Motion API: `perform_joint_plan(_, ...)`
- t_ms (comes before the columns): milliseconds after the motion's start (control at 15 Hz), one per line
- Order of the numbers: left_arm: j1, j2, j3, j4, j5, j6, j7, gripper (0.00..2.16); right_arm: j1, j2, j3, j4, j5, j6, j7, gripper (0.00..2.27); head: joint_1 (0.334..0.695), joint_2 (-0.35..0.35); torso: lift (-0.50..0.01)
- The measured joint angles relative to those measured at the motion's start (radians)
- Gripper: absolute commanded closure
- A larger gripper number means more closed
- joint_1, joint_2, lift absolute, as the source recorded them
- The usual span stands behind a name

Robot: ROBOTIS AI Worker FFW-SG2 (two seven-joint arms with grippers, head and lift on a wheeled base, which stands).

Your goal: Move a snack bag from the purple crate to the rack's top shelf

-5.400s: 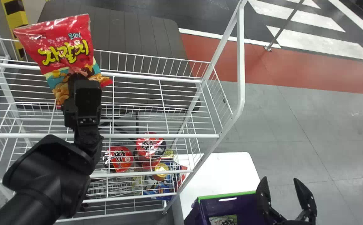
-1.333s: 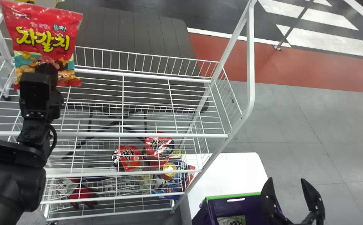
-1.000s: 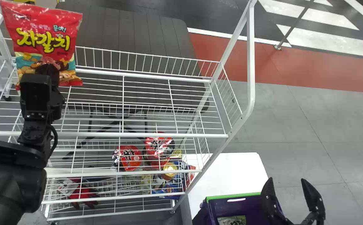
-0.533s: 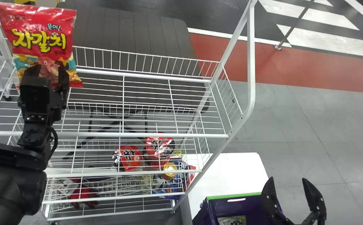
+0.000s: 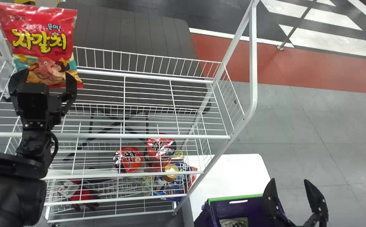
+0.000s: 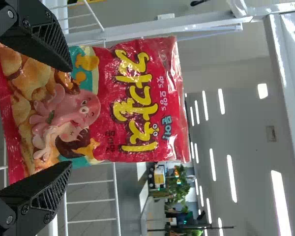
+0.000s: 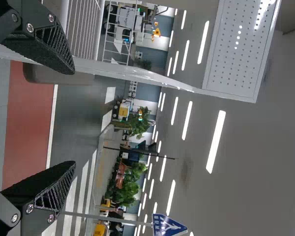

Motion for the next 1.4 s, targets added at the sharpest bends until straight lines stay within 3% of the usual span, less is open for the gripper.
perform_joint_plan(200,0.11,0.0,0.014,-0.174,-0.006,0.057,-0.01,0.16,0.016,0.007,0.0,-0.067,0.011,0.052,0.0,0.18,0.695,-0.308,0.0)
perform_joint_plan(467,0.344,0.0,0.012,-0.513,-0.007,0.231,-0.024,0.15,0.088,0.038,-0.005,-0.341,0.039,0.314,0.0,0.18,0.695,-0.298,0.0)
perform_joint_plan(800,0.668,0.023,0.003,-0.856,-0.017,0.24,-0.009,0.15,0.14,0.062,0.019,-0.632,0.062,0.593,0.036,0.18,0.695,-0.255,0.0)
perform_joint_plan(1400,0.905,0.079,0.001,-0.893,-0.007,-0.01,0.044,0.15,0.25,0.044,0.171,-0.754,0.076,0.706,0.061,0.18,0.695,-0.12,0.0)
